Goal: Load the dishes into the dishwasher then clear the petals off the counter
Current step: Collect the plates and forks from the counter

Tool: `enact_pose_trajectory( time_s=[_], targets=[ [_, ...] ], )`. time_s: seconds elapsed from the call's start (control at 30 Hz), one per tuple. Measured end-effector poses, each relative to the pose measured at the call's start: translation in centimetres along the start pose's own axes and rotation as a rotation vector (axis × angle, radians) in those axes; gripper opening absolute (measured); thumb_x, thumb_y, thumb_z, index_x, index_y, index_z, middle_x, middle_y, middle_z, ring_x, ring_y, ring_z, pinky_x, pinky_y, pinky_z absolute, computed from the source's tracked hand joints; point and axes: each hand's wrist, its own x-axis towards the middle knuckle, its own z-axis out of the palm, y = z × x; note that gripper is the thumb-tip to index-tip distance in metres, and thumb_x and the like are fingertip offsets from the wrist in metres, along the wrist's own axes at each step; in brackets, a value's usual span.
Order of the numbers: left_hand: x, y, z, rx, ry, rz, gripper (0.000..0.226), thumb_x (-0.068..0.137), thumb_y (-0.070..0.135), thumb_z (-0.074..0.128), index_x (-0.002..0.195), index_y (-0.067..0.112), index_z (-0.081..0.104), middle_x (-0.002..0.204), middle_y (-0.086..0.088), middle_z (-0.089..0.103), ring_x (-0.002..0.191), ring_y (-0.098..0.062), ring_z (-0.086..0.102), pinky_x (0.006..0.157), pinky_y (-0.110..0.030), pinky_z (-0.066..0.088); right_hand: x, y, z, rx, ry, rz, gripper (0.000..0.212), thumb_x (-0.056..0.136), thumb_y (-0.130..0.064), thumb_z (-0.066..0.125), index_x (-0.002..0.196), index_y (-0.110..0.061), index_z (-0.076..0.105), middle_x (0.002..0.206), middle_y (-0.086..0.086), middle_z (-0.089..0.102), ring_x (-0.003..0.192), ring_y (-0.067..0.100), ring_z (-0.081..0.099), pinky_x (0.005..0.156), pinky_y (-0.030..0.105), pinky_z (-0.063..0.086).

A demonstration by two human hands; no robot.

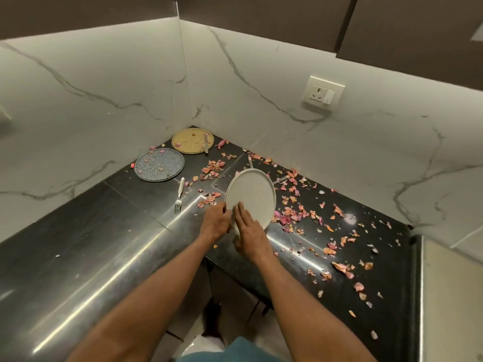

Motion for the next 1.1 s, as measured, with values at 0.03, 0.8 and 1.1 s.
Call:
enact_pose_trajectory(
  time_s=[0.03, 0.8, 1.1],
  targets=[
    [0.1, -0.4, 0.3, -0.022, -0.006, -0.016, 0.018, 0.093, 0.025, 0.050, 0.081, 0.015, 0.057, 0.074, -0.006, 0.067, 0.062, -0.024, 0.069, 0.061, -0.046, 0.060, -0.9, 0.3, 0.5, -0.025, -0.007, 0.026, 0.100, 0.094, -0.010, 0.064, 0.165, -0.022, -0.005, 0.173, -0.003, -0.010, 0.158, 0.026, 0.015, 0.125, 0.048, 0.028],
    [-4.4, 5.1, 9.7, -0.407, -0.438, -0.080, 0.016, 0.097, 0.005, 0.050, 0.105, 0.003, 0.063, 0.072, -0.018, 0.067, 0.054, -0.023, 0.064, 0.049, -0.031, 0.055, -15.2, 6.6, 0.7, 1.474, 0.668, 1.163, 0.020, 0.107, -0.038, 0.050, 0.108, -0.023, 0.062, 0.102, 0.015, 0.076, 0.094, 0.028, 0.076, 0.084, 0.043, 0.061],
    [-12.9, 2.4, 17.0, -0.361, -0.786, -0.135, 0.022, 0.093, 0.003, 0.052, 0.110, -0.003, 0.064, 0.075, -0.018, 0.066, 0.054, -0.024, 0.062, 0.049, -0.033, 0.055, -27.8, 7.1, 5.5, 1.487, 1.009, 1.392, 0.016, 0.099, -0.014, 0.067, 0.110, -0.004, 0.068, 0.095, 0.016, 0.072, 0.076, 0.026, 0.070, 0.068, 0.042, 0.064]
  ],
)
